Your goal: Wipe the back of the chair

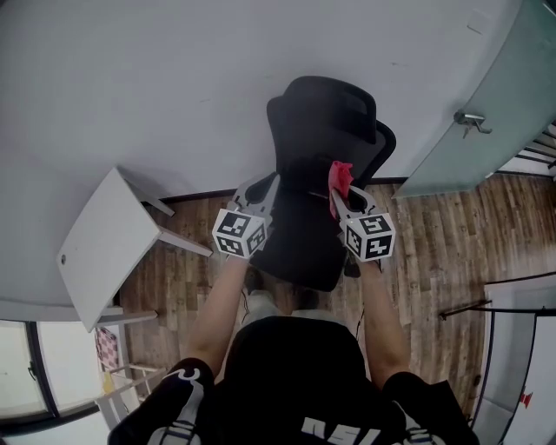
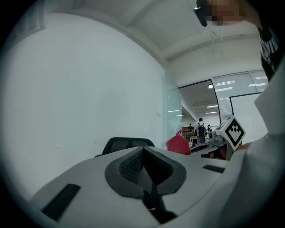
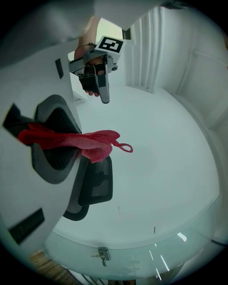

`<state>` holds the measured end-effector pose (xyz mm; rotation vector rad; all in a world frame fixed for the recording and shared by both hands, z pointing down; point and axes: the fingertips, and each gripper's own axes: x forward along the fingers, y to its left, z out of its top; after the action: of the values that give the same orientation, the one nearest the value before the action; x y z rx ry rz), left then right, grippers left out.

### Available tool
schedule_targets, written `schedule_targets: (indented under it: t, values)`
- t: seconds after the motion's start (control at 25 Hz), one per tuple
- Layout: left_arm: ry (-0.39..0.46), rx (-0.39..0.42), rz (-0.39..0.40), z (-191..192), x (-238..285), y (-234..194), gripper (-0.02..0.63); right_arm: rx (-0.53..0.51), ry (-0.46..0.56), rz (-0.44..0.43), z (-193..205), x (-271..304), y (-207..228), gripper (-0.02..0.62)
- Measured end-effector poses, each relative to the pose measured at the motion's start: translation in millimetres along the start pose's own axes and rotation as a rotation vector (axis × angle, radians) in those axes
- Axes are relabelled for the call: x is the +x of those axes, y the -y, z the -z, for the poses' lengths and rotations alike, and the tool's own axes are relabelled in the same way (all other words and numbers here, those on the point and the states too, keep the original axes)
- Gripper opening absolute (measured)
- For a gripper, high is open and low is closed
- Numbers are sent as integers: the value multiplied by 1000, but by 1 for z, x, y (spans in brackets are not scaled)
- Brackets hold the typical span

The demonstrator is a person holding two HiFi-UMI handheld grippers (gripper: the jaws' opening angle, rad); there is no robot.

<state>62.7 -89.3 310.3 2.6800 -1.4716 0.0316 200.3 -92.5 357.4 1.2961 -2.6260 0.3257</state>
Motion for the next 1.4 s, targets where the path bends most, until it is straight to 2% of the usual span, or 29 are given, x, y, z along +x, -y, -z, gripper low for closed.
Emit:
schedule_targets:
  t: [0.48,0.88,1.04,1.4]
  values:
    - [-9,-41,26,13,14,-62,21,9,-35,43,-2,60,-11,75]
    - [-23,-58,95,26,30,-143,21,6,-62,123,-8,145,-31,75]
    - [-30,-78,102,39,39,-180,22,-2,-79,151,-4,181,-36,75]
    - [-56,-121,171,70,69,-245,21,-32,-91,215,3,263,-38,75]
